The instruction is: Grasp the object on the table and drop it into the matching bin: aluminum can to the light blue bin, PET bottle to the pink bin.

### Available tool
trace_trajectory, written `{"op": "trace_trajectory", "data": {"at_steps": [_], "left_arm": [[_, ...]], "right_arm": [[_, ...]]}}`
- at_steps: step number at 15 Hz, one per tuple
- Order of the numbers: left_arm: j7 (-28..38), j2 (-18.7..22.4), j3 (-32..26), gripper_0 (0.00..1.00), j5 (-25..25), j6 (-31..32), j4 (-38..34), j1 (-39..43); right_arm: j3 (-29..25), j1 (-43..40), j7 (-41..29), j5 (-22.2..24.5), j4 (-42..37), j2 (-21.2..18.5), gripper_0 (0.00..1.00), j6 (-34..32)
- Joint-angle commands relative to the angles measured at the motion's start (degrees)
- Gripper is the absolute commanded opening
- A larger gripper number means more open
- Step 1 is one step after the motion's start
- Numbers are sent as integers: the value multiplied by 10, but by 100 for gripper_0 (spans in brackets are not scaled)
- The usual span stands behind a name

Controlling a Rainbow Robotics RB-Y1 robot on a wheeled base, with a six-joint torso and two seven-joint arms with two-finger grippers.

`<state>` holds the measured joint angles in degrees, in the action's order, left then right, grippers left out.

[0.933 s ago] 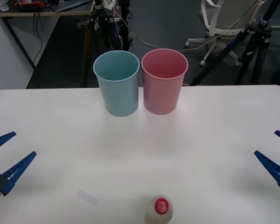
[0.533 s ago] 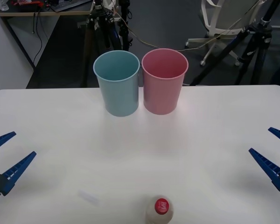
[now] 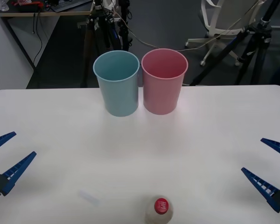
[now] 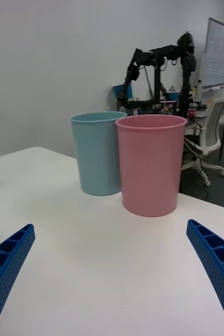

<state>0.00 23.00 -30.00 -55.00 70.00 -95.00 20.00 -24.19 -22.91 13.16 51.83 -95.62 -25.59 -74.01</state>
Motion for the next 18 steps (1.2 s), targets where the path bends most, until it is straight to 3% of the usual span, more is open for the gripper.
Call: {"op": "trace_trajectory", "data": {"at_steps": [1, 5, 8, 12, 18], "left_arm": [[0, 0, 0, 100, 0, 0, 0, 0], [0, 0, 0, 100, 0, 0, 0, 0], [0, 0, 0, 100, 0, 0, 0, 0], [0, 0, 0, 100, 0, 0, 0, 0], [0, 0, 0, 100, 0, 0, 0, 0]], "right_arm": [[41, -19, 71, -36, 14, -46, 100, -11], [86, -26, 172, -74, 74, -110, 100, -69], [101, -18, 200, -70, 105, -126, 100, -106], [161, 1, 224, -68, 126, -141, 100, -119], [310, 105, 295, -88, 212, -179, 100, -120]]}}
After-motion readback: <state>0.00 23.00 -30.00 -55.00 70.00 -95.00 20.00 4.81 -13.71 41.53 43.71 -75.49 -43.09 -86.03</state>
